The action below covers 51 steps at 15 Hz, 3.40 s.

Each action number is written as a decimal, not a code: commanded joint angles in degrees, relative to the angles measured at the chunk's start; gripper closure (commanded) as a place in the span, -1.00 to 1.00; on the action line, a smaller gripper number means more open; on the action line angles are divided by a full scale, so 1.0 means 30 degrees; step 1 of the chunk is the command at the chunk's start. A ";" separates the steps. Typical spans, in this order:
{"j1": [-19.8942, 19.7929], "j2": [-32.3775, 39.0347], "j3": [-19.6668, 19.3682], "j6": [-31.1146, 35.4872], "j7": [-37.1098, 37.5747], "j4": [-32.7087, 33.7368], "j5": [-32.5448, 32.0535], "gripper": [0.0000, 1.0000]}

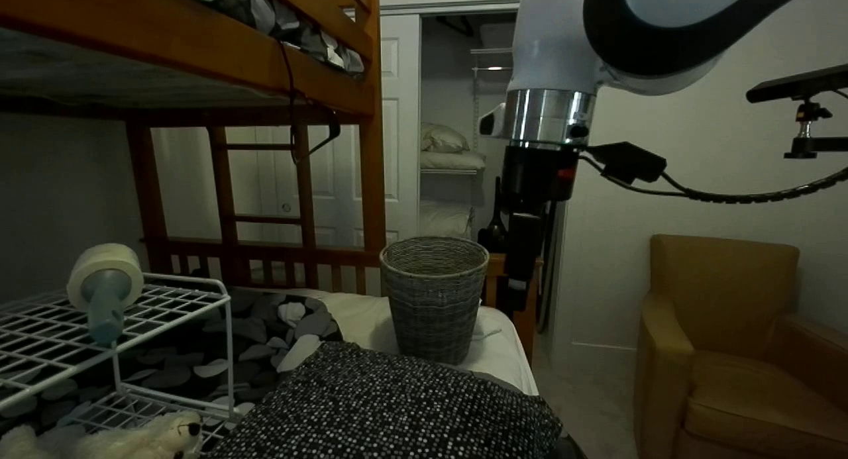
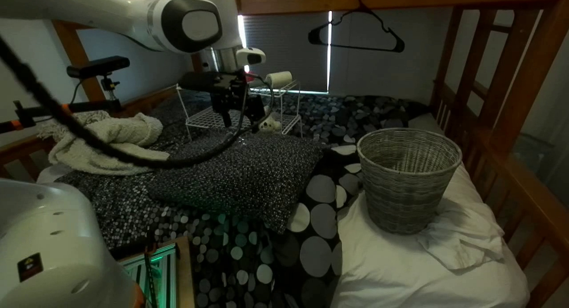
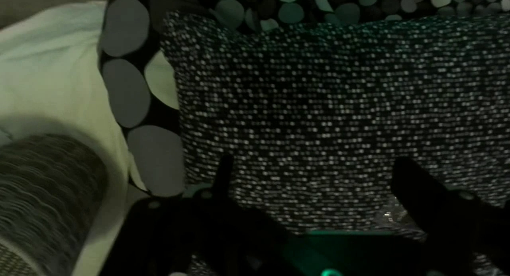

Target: Move the cable in the plastic to the top rack

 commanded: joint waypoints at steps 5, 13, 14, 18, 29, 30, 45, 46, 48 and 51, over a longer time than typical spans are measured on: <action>0.1134 0.1345 0.0610 0.0397 -0.0779 0.0925 0.0287 -1.00; 0.3168 0.6338 0.0799 0.5691 -0.6499 0.2597 0.2393 -1.00; 0.3496 0.7129 0.1081 0.5759 -0.7056 0.3005 0.2712 -1.00; 0.3607 1.0329 0.2196 0.5415 -0.9956 0.4899 0.2546 -1.00; 0.2561 1.6436 0.4017 0.5100 -1.3165 0.9116 -0.2841 0.06; 0.2524 1.6619 0.4083 0.5047 -1.3247 0.9330 -0.3109 0.19; -0.0313 0.9342 0.2575 0.4664 -1.3563 0.4109 0.2330 0.46; -0.0118 0.9551 0.2454 0.5219 -1.4033 0.4127 0.3176 0.33; 0.0144 1.0351 0.2448 0.5754 -1.5031 0.4752 0.4056 0.02; 0.0606 1.1881 0.3055 0.5797 -1.5821 0.5923 0.4300 -0.43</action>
